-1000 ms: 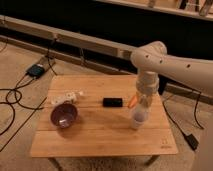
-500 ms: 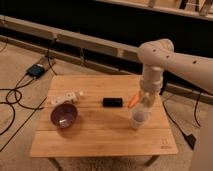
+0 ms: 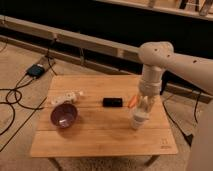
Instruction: Place the white sponge in the ceramic cup
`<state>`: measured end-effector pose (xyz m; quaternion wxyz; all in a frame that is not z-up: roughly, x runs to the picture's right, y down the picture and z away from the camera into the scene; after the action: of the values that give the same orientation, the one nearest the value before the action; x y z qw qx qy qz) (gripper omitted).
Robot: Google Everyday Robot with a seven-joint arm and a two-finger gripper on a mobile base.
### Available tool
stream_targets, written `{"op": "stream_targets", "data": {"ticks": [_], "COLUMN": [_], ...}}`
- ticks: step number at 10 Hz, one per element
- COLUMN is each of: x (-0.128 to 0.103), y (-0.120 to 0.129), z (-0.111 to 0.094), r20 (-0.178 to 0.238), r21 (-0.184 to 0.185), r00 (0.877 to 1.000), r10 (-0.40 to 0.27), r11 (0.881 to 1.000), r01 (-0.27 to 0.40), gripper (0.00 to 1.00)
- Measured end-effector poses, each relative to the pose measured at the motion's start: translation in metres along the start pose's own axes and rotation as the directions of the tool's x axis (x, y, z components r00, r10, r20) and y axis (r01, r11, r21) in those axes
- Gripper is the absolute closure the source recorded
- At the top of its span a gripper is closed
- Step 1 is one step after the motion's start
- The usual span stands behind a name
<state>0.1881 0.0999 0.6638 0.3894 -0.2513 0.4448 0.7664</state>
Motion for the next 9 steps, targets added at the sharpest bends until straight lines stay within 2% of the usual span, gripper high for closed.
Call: {"op": "stream_targets", "data": {"ticks": [1, 2, 5, 7, 9], "x": [0.005, 0.01, 0.011, 0.006, -0.001], "y": [0.001, 0.0, 0.001, 0.002, 0.007], "z": [0.001, 0.004, 0.013, 0.024, 0.034], "r20": [-0.039, -0.1, -0.206, -0.256, -0.279], "r21": [0.006, 0.015, 0.02, 0.016, -0.014], "r00": [0.999, 0.995, 0.979, 0.967, 0.96], "r10": [-0.007, -0.011, -0.001, 0.014, 0.023], "r11": [1.0, 1.0, 1.0, 1.0, 1.0], "r01": [0.007, 0.012, 0.005, -0.01, -0.028], "gripper": [1.0, 1.0, 1.0, 1.0, 1.0]}}
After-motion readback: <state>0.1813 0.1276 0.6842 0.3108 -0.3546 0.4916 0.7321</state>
